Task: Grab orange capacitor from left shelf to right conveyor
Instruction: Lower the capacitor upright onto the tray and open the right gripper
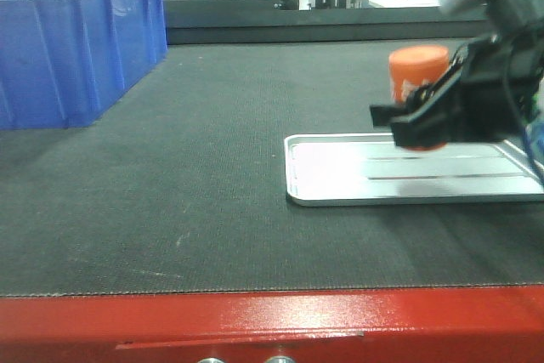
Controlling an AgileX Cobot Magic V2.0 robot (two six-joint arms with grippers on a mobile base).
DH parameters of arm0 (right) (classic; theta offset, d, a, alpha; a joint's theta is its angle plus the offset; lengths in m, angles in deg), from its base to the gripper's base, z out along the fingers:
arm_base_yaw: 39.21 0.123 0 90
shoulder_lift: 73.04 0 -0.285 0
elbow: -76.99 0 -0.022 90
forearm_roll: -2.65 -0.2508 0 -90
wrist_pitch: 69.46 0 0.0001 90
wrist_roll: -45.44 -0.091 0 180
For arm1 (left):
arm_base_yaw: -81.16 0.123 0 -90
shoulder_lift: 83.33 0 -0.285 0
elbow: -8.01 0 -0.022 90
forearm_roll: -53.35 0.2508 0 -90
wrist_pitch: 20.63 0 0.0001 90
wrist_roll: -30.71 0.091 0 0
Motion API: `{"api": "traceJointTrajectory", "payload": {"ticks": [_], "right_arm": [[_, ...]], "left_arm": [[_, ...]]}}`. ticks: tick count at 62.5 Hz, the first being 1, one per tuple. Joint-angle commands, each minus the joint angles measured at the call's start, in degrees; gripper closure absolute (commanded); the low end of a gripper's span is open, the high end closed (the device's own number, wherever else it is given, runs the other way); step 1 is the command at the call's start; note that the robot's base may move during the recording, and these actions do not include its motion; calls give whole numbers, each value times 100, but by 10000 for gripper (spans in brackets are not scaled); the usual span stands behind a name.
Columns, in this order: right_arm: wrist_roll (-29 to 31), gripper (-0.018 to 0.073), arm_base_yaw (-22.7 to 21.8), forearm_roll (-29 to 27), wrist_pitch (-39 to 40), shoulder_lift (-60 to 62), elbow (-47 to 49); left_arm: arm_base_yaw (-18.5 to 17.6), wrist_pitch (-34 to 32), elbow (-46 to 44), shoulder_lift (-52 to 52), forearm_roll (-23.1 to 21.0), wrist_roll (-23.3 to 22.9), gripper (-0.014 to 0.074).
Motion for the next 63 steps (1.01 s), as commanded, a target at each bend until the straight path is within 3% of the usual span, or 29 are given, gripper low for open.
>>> {"api": "traceJointTrajectory", "payload": {"ticks": [1,27,32,44,63], "right_arm": [[0,468,-36,43,767,-37,132],[0,452,-47,43,1198,-614,132],[0,372,-47,43,1193,-614,132],[-316,-97,-47,43,1167,-609,132],[-369,-77,-47,43,785,-24,28]], "left_arm": [[-14,-514,-26,-56,-20,-9,723],[-14,-514,-26,-56,-20,-9,723],[-14,-514,-26,-56,-20,-9,723],[-14,-514,-26,-56,-20,-9,723],[-14,-514,-26,-56,-20,-9,723]]}}
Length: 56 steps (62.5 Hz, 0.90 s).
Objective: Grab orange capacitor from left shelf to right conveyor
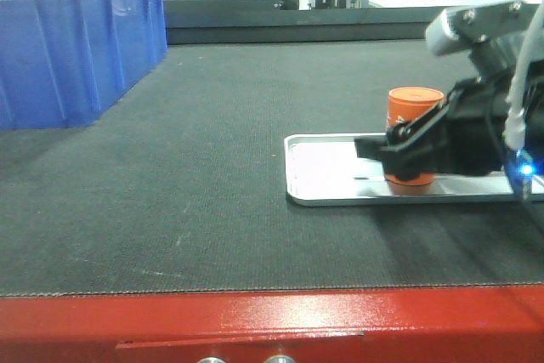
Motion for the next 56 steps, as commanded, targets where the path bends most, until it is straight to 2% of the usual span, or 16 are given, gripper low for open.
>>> {"api": "traceJointTrajectory", "payload": {"ticks": [1,18,24,30,36,51,56], "right_arm": [[-11,-77,-47,43,333,493,29],[-36,-77,-27,43,-250,1874,-494],[-133,-75,-27,43,-828,2585,-594],[-379,-45,-27,43,-1790,3393,-602],[-544,65,-27,43,-2793,4154,-602],[-544,489,-27,38,-4681,5724,-585],[-544,501,-27,-38,-5213,6215,-547]], "left_arm": [[-14,-514,-26,-56,-20,-9,723],[-14,-514,-26,-56,-20,-9,723],[-14,-514,-26,-56,-20,-9,723],[-14,-514,-26,-56,-20,-9,723],[-14,-514,-26,-56,-20,-9,723],[-14,-514,-26,-56,-20,-9,723],[-14,-514,-26,-56,-20,-9,723]]}}
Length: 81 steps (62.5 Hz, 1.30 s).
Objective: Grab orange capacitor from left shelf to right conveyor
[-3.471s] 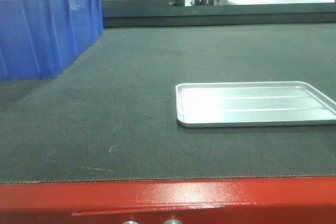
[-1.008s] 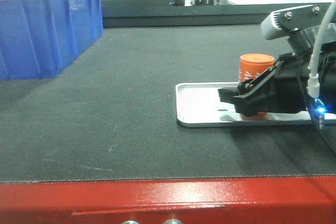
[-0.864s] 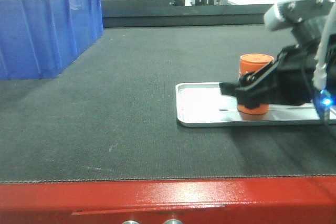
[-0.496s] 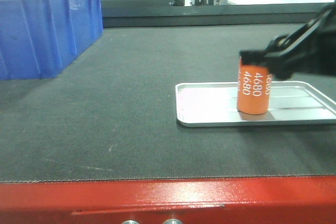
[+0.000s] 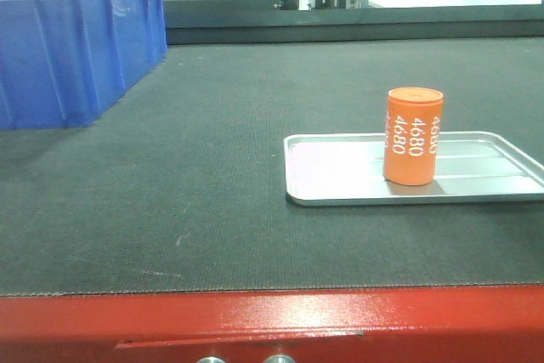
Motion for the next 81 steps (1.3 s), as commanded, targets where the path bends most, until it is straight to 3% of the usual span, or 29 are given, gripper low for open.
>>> {"api": "traceJointTrajectory", "payload": {"ticks": [1,8,21,48,61,69,81], "right_arm": [[-16,501,-27,-69,-172,435,204],[-16,501,-27,-390,-930,917,402],[-16,501,-27,-395,-628,1206,412],[41,501,-86,-402,-776,1283,412],[1033,501,-985,-1267,-1488,2111,317],[1062,501,-1523,-1314,-1247,2818,-274],[1062,501,-1835,-1376,-775,3816,-1364]], "left_arm": [[-14,-514,-26,-56,-20,-9,723],[-14,-514,-26,-56,-20,-9,723],[-14,-514,-26,-56,-20,-9,723],[-14,-514,-26,-56,-20,-9,723],[-14,-514,-26,-56,-20,-9,723],[-14,-514,-26,-56,-20,-9,723],[-14,-514,-26,-56,-20,-9,723]]}}
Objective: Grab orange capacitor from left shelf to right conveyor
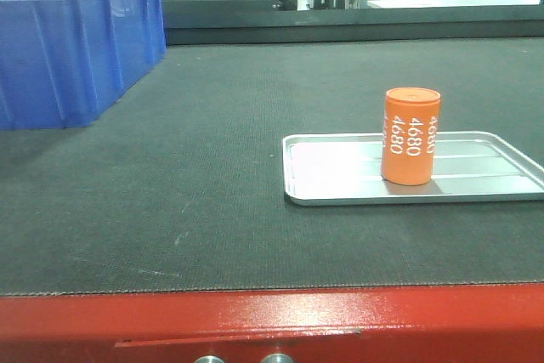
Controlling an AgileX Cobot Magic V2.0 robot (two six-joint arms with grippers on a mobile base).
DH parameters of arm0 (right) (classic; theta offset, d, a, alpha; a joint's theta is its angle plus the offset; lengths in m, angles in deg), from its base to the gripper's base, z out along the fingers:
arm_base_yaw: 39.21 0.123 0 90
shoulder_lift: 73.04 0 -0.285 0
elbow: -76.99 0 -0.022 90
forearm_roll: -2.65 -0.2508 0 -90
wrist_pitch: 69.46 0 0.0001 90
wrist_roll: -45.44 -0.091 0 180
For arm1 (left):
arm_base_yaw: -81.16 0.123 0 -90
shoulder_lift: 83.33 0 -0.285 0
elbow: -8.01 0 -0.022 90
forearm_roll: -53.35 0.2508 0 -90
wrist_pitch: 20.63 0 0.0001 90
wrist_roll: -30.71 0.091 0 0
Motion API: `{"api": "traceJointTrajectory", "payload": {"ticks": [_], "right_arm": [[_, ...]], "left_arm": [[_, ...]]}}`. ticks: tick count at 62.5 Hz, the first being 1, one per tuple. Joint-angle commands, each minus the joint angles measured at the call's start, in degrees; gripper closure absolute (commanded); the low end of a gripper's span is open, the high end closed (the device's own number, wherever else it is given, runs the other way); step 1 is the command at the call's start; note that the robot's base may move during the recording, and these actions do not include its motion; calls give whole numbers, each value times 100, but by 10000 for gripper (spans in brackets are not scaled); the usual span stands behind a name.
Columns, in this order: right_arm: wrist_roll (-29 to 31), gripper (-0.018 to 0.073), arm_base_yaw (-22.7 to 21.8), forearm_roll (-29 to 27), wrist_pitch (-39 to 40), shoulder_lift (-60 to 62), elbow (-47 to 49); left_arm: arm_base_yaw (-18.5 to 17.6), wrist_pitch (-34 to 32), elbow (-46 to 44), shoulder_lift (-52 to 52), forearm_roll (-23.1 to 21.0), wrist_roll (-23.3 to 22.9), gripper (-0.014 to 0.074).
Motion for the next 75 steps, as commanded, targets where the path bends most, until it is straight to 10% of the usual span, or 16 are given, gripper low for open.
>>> {"api": "traceJointTrajectory", "payload": {"ticks": [1,75], "right_arm": [[57,501,-87,-26,761,316,-214],[37,501,-94,-26,1268,555,-836]], "left_arm": [[-14,-514,-26,-56,-20,-9,723],[-14,-514,-26,-56,-20,-9,723]]}}
